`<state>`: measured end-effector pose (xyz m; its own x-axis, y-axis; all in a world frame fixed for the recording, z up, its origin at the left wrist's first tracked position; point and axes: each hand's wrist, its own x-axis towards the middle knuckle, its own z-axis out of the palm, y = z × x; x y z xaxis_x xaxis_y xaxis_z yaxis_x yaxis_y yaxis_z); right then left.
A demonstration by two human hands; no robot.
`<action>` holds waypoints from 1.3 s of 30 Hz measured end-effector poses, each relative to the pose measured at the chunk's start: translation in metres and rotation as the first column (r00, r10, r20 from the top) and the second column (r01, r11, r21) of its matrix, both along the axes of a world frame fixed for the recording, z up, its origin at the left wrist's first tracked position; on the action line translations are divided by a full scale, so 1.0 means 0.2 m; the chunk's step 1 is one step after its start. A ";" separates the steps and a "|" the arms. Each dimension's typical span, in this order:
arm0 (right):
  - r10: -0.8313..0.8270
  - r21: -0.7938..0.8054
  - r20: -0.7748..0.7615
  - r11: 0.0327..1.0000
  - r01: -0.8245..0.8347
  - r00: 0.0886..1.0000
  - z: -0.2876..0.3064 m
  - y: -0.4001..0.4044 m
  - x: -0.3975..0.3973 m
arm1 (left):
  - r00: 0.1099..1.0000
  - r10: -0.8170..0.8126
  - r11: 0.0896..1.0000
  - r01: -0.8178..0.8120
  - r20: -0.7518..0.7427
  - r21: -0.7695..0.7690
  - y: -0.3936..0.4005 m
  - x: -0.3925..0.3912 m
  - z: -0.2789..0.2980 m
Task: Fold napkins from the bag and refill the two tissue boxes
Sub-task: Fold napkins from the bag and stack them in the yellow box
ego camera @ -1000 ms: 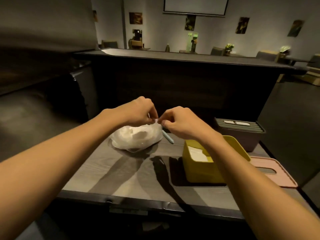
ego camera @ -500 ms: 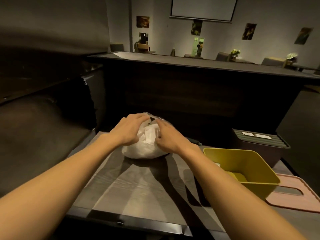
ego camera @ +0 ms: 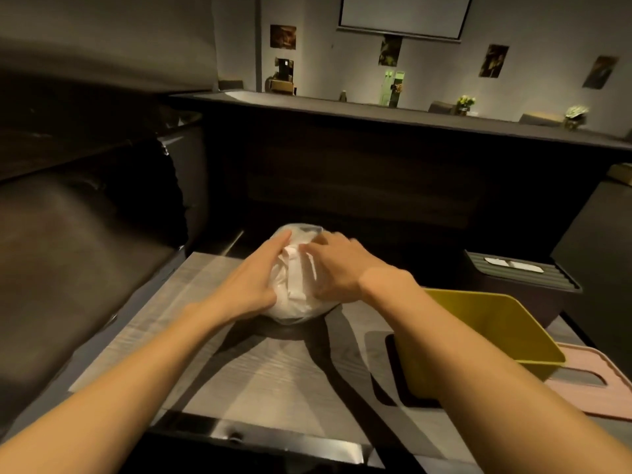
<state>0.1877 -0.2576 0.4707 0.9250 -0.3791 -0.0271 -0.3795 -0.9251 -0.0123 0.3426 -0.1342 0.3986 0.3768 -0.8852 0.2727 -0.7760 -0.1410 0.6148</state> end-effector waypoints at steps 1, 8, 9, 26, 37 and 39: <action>0.040 -0.025 -0.017 0.999 -0.041 0.999 0.00 0.01 0.00 | 1.000 0.015 1.000 -0.015 -0.018 -0.026 0.01 -0.01 0.00; 0.036 -0.020 -0.112 0.999 -0.038 0.993 0.01 0.05 0.02 | 0.999 0.026 0.998 -0.024 0.025 -0.056 0.04 -0.11 0.02; 0.030 -0.021 -0.114 0.999 -0.032 0.993 0.02 0.06 0.02 | 0.999 0.029 0.997 -0.026 0.035 -0.066 0.05 -0.11 0.03; -0.687 0.863 0.494 0.314 -0.395 0.533 -0.12 0.13 -0.12 | 0.169 -0.407 0.854 -0.279 -0.898 -0.439 0.06 -0.41 0.09; -0.421 0.549 0.667 0.835 -0.024 0.615 -0.29 0.14 -0.11 | 0.266 -0.294 0.912 -0.209 -0.918 -0.352 0.06 -0.39 0.01; -0.407 0.590 0.678 0.798 -0.122 0.611 -0.26 0.11 -0.12 | 0.332 -0.271 0.920 -0.188 -0.903 -0.345 0.07 -0.38 0.00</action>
<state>0.1641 -0.2350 0.4183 0.6331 -0.6675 0.3920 -0.1093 -0.5784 -0.8084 0.2665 -0.1207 0.3978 0.5436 -0.8386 0.0341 0.3368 0.2552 0.9063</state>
